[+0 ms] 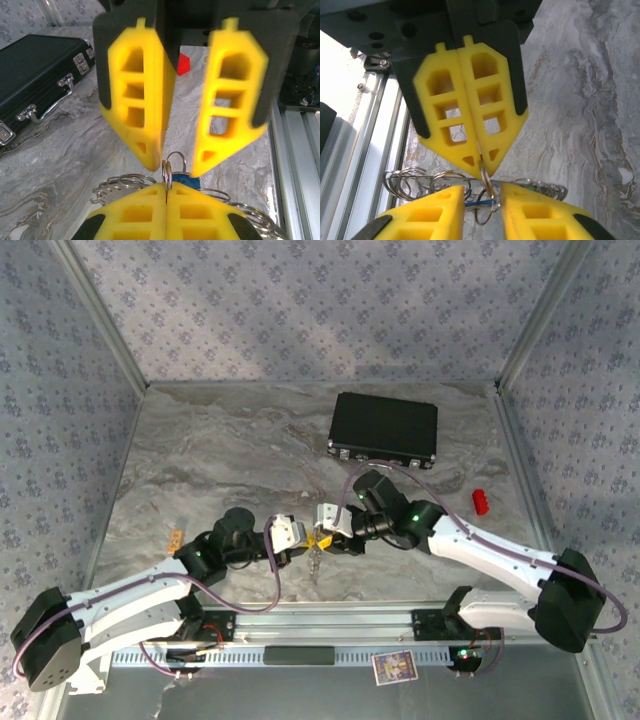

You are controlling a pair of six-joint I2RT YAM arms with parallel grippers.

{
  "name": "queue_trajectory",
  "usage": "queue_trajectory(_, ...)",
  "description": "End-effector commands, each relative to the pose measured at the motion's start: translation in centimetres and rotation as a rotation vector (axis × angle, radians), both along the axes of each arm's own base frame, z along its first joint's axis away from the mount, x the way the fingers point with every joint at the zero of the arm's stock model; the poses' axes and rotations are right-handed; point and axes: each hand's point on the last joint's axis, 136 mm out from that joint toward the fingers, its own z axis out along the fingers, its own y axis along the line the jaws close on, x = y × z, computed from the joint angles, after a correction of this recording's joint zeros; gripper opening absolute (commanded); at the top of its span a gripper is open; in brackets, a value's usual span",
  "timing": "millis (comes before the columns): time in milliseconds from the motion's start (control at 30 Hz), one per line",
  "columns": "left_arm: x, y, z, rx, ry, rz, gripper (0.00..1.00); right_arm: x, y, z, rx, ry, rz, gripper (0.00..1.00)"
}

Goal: Put the keys on the keyring

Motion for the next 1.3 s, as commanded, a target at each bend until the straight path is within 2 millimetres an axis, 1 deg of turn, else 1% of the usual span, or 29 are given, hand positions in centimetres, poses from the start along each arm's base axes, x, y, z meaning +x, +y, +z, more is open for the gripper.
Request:
queue_trajectory(0, -0.1, -0.4, 2.3, -0.107, -0.039, -0.008, 0.00, -0.1, 0.1, 1.3, 0.117, 0.021, -0.016, 0.30)
queue_trajectory(200, -0.2, -0.5, 2.4, -0.174, -0.024, -0.004, 0.00, 0.2, 0.4, 0.4, 0.149, 0.047, -0.042, 0.29)
queue_trajectory(300, -0.3, -0.5, 2.3, -0.178, -0.012, -0.008, 0.00, 0.4, 0.4, -0.1, 0.155, 0.050, -0.047, 0.23)
queue_trajectory(367, -0.4, -0.5, 2.0, -0.179, -0.002, -0.007, 0.00, 0.5, 0.5, 0.0, 0.174, 0.056, -0.050, 0.20)
queue_trajectory(533, -0.4, -0.4, 2.2, -0.193, -0.012, -0.006, 0.00, 0.5, 0.7, 0.2, 0.195, 0.060, -0.045, 0.16)
queue_trajectory(567, -0.4, -0.4, 2.3, -0.195, -0.013, -0.008, 0.00, 0.4, 0.7, 0.2, 0.196, 0.061, -0.041, 0.13)
queue_trajectory(667, -0.3, -0.5, 2.4, -0.194, -0.017, -0.007, 0.00, 0.3, 0.8, 0.3, 0.197, 0.065, -0.030, 0.01)
queue_trajectory(700, -0.2, -0.5, 2.3, -0.188, -0.017, -0.002, 0.01, 0.3, 0.8, 0.4, 0.195, 0.067, -0.025, 0.00)
queue_trajectory(800, 0.3, -0.3, 1.8, -0.148, -0.015, 0.026, 0.20, 0.2, 0.6, 0.7, 0.176, 0.058, -0.019, 0.00)
queue_trajectory(833, 0.4, -0.2, 1.6, -0.125, -0.016, 0.034, 0.23, 0.1, 0.6, 0.7, 0.160, 0.049, -0.015, 0.00)
queue_trajectory(900, 0.9, 0.0, 1.2, -0.079, -0.014, 0.062, 0.24, 0.0, 0.3, 0.7, 0.117, 0.033, -0.006, 0.00)
queue_trajectory(967, 0.9, 0.0, 0.7, -0.024, 0.002, 0.053, 0.24, -0.1, 0.1, 0.4, 0.066, 0.020, 0.000, 0.00)
queue_trajectory(1033, 0.8, 0.0, 0.4, 0.005, 0.016, 0.046, 0.21, -0.1, -0.1, 0.1, 0.010, 0.008, 0.010, 0.00)
queue_trajectory(1100, 0.8, -0.1, 0.5, 0.006, 0.013, 0.045, 0.18, -0.2, -0.3, 0.0, -0.030, -0.001, 0.016, 0.00)
queue_trajectory(1167, 0.8, -0.1, 0.8, -0.002, 0.008, 0.045, 0.16, -0.2, -0.3, -0.1, -0.054, -0.011, 0.023, 0.00)
queue_trajectory(1233, 0.8, -0.2, 1.0, -0.008, 0.003, 0.039, 0.15, -0.3, 0.0, 0.2, -0.056, -0.017, 0.030, 0.00)
queue_trajectory(1267, 0.8, -0.3, 1.1, -0.010, 0.000, 0.034, 0.12, -0.3, 0.1, 0.3, -0.054, -0.020, 0.034, 0.00)
